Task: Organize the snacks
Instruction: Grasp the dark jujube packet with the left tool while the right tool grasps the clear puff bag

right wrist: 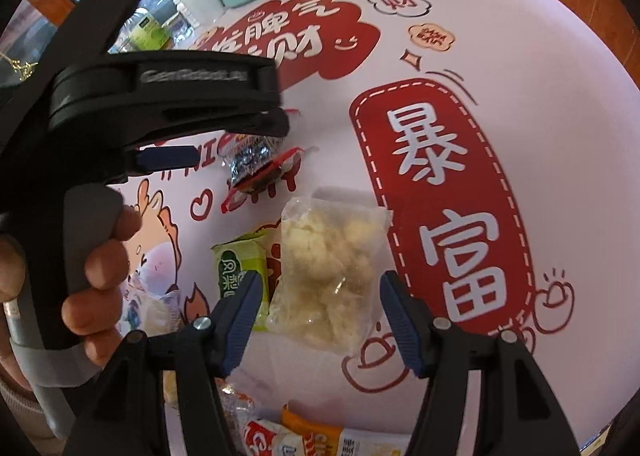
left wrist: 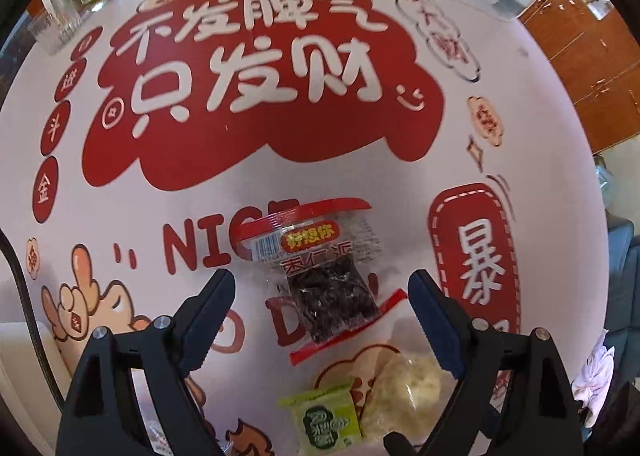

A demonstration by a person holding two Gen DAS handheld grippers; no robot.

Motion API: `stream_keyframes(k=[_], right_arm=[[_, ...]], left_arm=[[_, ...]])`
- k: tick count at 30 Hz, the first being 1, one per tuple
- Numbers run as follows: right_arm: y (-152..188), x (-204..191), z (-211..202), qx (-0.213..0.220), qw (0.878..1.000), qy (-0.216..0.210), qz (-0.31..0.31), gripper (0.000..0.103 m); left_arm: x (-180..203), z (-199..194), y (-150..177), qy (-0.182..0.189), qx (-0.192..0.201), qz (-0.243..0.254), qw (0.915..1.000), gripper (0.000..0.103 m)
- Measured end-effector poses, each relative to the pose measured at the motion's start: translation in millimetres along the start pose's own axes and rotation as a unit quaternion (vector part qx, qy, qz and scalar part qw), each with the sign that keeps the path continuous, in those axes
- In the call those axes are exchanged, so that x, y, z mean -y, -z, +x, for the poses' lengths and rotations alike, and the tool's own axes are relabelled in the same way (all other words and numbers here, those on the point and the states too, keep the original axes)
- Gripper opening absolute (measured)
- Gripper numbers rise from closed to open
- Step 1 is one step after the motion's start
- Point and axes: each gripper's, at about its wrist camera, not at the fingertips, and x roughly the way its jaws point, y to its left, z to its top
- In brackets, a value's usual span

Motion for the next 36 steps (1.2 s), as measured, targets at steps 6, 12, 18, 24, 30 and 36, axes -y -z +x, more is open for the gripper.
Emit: stream_keyframes(k=[6,12,18,24,30,36], right_arm=[[-6,2,14,-0.014,1.0,0.002,-0.002,0.062],[-8,0,21,-0.018,1.0,0.012,-0.014,0.061],[-8,-6,22,-0.012,0.999,0.033,-0.037,0.047],[-8,-4,19,-0.006,0.999,0.023,-0.034,0.039],[-1,-4,5,0.001,0.999,0.017,-0.04,0.038],[2,-10,-18,0.017,0.999,0.009,-0.045,0.037]], left_arm=[[-3,20,-2,-0.012,-0.021,-0.012,0.9996,0.088],[10,27,-3,-0.043,-0.022,0.009,0.9988,0.089],[29,26,5,-0.07,-0.018,0.047,0.9963,0.065],[33,18,8,-0.05,-0.004,0.049,0.9975,0.04],[19,5,18,-0.02,0.002,0.021,0.9996,0.039],[3,-40,32,-0.006,0.035,0.031,0.9989,0.039]])
